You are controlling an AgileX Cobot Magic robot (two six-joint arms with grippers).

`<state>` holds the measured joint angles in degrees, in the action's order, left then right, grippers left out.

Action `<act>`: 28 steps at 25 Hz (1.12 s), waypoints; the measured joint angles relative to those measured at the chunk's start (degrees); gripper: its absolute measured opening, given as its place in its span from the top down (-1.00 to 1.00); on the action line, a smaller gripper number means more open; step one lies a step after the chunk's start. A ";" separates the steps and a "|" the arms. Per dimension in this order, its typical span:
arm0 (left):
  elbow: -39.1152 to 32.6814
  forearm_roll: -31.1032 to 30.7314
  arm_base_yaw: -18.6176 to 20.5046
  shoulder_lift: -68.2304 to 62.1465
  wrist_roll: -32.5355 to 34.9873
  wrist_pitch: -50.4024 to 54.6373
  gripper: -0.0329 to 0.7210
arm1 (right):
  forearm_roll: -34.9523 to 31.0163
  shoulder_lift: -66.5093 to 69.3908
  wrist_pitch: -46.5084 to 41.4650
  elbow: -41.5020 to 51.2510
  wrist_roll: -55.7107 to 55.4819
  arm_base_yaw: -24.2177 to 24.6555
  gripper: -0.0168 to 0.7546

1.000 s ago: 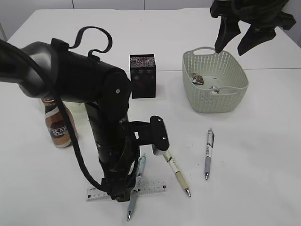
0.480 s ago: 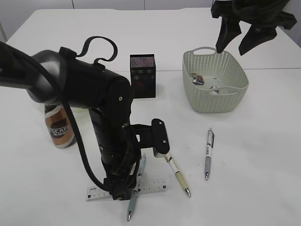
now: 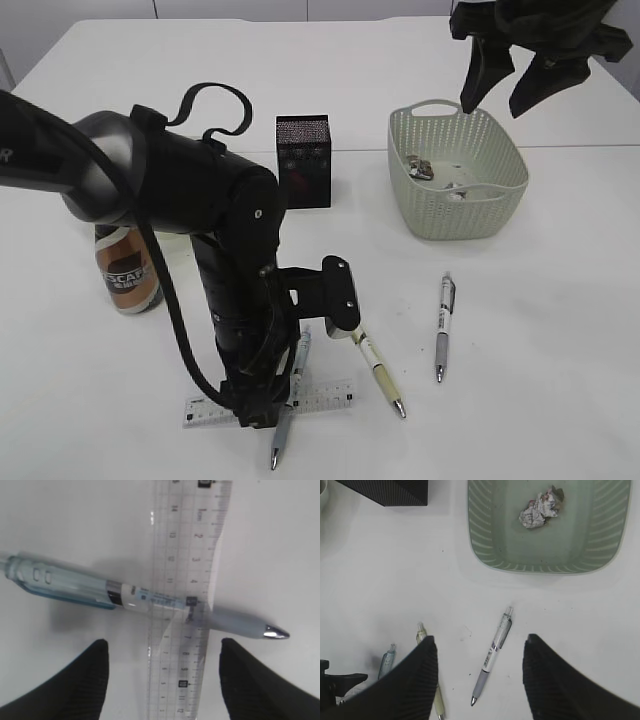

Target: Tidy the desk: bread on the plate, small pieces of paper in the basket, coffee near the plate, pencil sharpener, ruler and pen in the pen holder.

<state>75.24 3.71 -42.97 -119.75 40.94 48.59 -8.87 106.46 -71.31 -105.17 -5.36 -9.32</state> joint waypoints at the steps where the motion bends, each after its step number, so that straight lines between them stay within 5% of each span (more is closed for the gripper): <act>1: 0.00 0.00 0.00 -0.08 0.00 0.00 -0.43 | 0.00 0.00 0.00 0.00 0.00 0.00 -0.09; 28: 0.00 -0.12 0.00 -1.55 0.00 0.00 -0.43 | 0.06 0.00 0.00 0.00 0.00 0.00 -0.09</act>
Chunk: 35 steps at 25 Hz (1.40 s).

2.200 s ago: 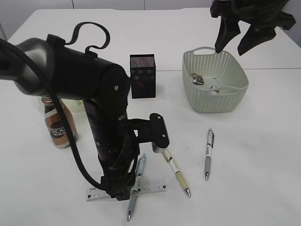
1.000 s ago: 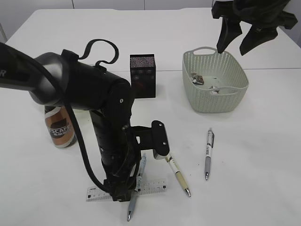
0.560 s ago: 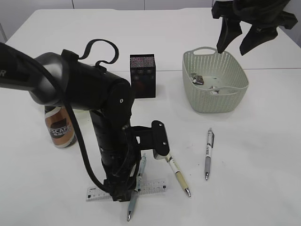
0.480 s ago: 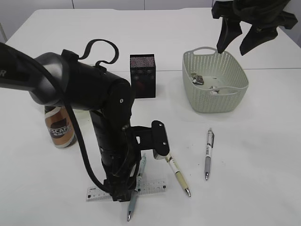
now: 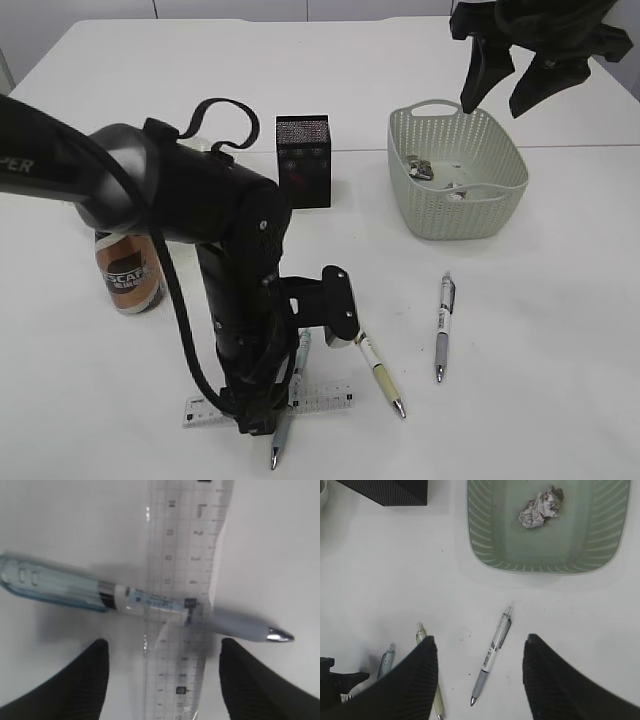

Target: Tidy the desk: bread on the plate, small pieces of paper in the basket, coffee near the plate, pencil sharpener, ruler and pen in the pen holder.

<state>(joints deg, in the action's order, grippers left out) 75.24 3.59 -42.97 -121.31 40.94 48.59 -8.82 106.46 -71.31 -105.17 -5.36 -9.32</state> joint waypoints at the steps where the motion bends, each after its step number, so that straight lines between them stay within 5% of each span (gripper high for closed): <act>1: 0.00 -0.13 0.00 -0.30 0.00 0.00 -0.43 | 0.00 0.00 0.00 0.00 0.00 0.00 -0.09; 13: 0.20 -0.27 0.00 -0.39 0.00 0.00 -0.36 | 0.08 0.00 0.00 0.00 0.09 0.00 -0.09; 23: 0.20 -0.39 0.00 -0.43 0.00 -0.20 0.17 | 0.08 0.00 0.00 0.00 0.09 0.00 -0.09; 35: 0.20 -0.49 0.00 -0.43 0.00 -0.20 0.19 | 0.08 0.00 0.00 0.00 0.09 0.00 -0.09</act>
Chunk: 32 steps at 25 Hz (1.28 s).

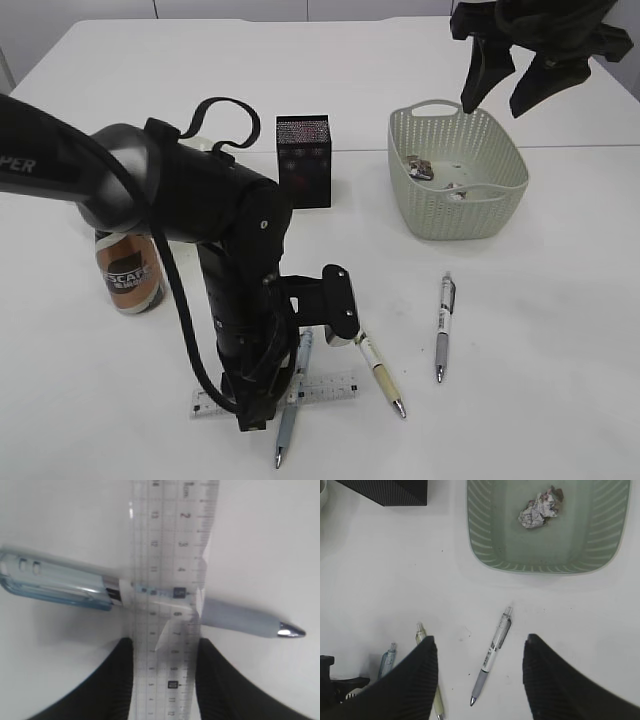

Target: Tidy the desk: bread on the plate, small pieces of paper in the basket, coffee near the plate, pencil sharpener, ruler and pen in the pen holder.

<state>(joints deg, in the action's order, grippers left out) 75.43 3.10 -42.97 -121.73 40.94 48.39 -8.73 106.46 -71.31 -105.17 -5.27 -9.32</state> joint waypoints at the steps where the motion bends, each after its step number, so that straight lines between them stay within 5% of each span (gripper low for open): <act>1: 0.04 0.00 0.00 0.00 0.00 0.14 0.19 | 0.00 0.00 0.00 0.00 0.00 0.00 -0.09; 32: 4.84 1.07 0.00 -0.66 -6.92 8.62 0.23 | 0.00 0.00 0.00 0.00 0.00 0.00 -0.09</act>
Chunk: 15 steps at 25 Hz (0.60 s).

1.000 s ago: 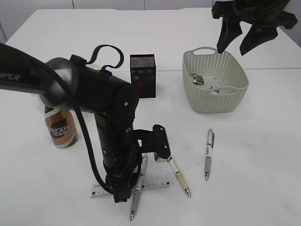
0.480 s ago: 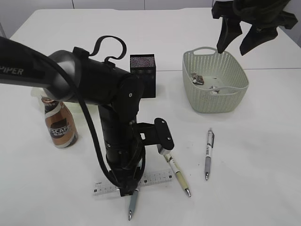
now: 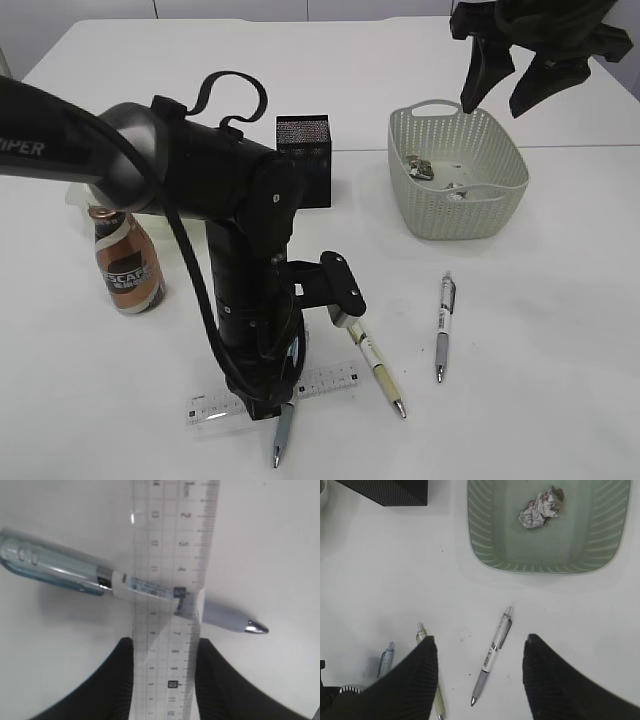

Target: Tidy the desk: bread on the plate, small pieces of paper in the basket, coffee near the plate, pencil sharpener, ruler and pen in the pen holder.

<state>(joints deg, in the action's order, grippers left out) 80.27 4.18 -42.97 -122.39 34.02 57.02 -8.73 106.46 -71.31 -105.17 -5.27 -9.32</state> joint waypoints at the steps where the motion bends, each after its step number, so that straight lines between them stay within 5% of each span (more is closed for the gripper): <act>1: 0.00 0.04 0.00 0.09 -0.38 0.12 0.23 | -0.10 0.00 0.00 0.00 0.00 0.00 -0.09; 15: 2.45 0.27 0.00 0.13 -2.28 5.01 0.23 | -0.20 0.00 0.00 0.00 0.00 -0.32 -0.09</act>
<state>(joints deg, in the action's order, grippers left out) 82.72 4.44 -42.97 -122.26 31.74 62.03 -8.93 106.46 -71.31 -105.17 -5.27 -9.64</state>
